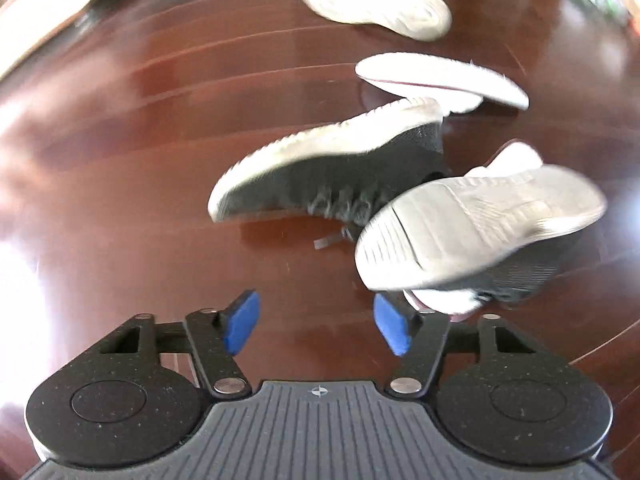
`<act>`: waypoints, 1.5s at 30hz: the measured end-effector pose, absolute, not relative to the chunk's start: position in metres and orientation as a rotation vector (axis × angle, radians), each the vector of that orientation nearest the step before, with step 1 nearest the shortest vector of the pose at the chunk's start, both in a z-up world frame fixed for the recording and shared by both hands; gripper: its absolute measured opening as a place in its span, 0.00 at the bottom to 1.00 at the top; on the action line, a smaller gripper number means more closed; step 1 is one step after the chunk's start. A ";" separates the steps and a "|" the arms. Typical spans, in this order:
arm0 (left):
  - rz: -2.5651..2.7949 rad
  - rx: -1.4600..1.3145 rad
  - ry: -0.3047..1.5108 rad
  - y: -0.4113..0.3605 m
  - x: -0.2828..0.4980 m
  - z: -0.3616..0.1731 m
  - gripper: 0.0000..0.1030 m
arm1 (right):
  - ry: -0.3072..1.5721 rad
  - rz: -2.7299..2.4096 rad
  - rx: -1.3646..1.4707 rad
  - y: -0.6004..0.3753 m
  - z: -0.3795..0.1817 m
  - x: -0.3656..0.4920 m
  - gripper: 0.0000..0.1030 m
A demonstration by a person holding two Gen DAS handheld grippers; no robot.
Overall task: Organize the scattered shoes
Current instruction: 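Move the left tool to the pile and grasp the grey knit sneaker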
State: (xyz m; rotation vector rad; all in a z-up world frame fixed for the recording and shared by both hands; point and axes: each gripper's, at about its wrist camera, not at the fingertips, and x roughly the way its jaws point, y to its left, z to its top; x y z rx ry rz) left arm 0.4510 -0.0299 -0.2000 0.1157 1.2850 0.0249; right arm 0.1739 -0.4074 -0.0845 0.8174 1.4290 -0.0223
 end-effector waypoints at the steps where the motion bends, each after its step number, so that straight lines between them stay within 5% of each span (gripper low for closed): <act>1: 0.006 0.122 1.285 -0.027 0.465 -0.207 0.49 | 1.450 -0.025 0.831 -0.398 -0.090 0.177 0.43; 7: -0.059 0.108 1.294 -0.018 0.528 -0.248 0.43 | 1.540 -0.027 0.853 -0.361 -0.119 0.198 0.43; 10: -0.066 0.045 1.286 -0.011 0.540 -0.252 0.56 | 1.557 -0.025 0.847 -0.352 -0.128 0.210 0.43; 22: -0.038 0.052 1.138 0.023 0.606 -0.243 0.58 | 1.631 -0.008 0.826 -0.317 -0.159 0.232 0.43; 26: 0.032 -0.001 1.110 0.024 0.610 -0.244 0.78 | 1.625 -0.009 0.824 -0.314 -0.161 0.236 0.43; 45: 0.111 -0.093 1.132 -0.019 0.574 -0.220 0.82 | 1.627 -0.051 0.863 -0.306 -0.168 0.236 0.43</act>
